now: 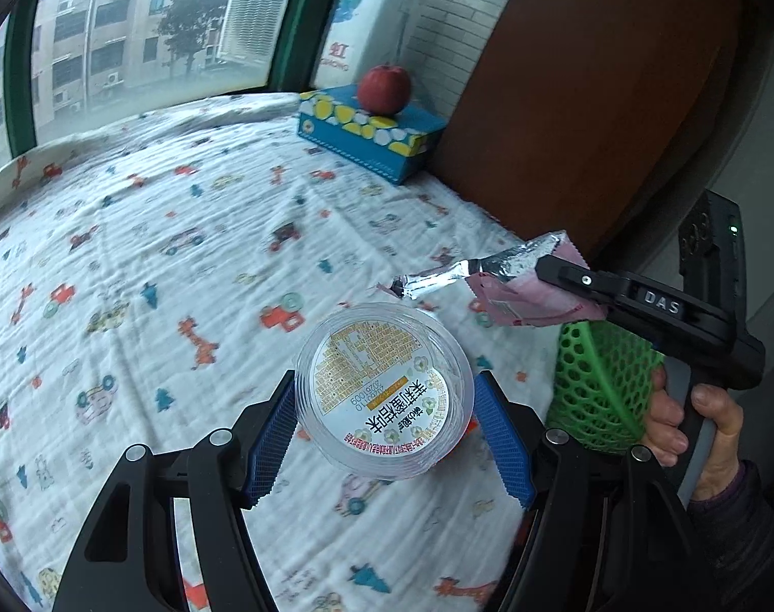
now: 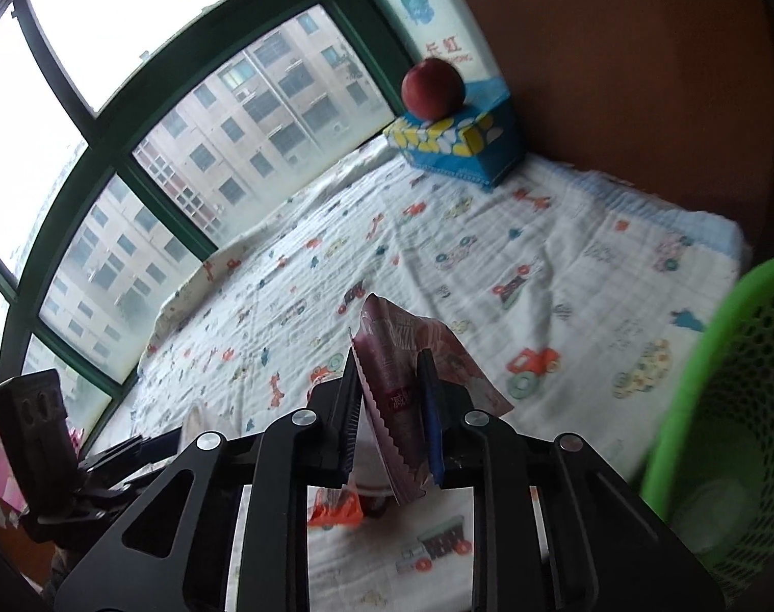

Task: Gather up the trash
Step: 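Drop the pink wrapper into the basket with the right gripper while the left drops the dessert cup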

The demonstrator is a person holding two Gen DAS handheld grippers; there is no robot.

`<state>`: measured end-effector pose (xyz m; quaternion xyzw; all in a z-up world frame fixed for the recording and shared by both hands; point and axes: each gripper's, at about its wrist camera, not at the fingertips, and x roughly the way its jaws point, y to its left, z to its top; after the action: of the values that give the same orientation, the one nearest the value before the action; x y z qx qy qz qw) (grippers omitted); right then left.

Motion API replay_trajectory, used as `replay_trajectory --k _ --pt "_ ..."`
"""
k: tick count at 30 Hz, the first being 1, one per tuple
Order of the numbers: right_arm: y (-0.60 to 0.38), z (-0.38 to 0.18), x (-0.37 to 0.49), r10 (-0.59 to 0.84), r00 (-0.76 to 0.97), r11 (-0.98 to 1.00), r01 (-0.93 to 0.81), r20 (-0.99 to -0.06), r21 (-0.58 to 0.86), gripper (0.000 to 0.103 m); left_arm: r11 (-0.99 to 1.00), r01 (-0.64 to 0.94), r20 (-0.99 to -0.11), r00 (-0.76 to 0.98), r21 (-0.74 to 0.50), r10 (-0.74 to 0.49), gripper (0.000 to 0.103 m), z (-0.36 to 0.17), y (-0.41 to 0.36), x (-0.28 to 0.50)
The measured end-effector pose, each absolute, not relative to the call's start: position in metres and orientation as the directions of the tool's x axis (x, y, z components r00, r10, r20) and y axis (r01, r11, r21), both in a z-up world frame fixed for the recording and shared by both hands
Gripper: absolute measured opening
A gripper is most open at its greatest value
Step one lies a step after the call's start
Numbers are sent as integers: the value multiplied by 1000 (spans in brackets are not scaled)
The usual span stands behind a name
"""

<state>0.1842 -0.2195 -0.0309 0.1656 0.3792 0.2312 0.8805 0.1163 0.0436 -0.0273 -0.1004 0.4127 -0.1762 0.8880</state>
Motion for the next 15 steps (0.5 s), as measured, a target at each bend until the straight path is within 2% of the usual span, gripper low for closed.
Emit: replay_trajectory --k 11,15 --pt "-304 9 122 481 729 840 -223 -488 495 21 873 348 -667 565 -341 -485 66 -10 -16 119" --pt "-336 11 101 442 758 848 -180 -479 499 21 852 395 -665 538 -345 -518 66 -7 -44 120"
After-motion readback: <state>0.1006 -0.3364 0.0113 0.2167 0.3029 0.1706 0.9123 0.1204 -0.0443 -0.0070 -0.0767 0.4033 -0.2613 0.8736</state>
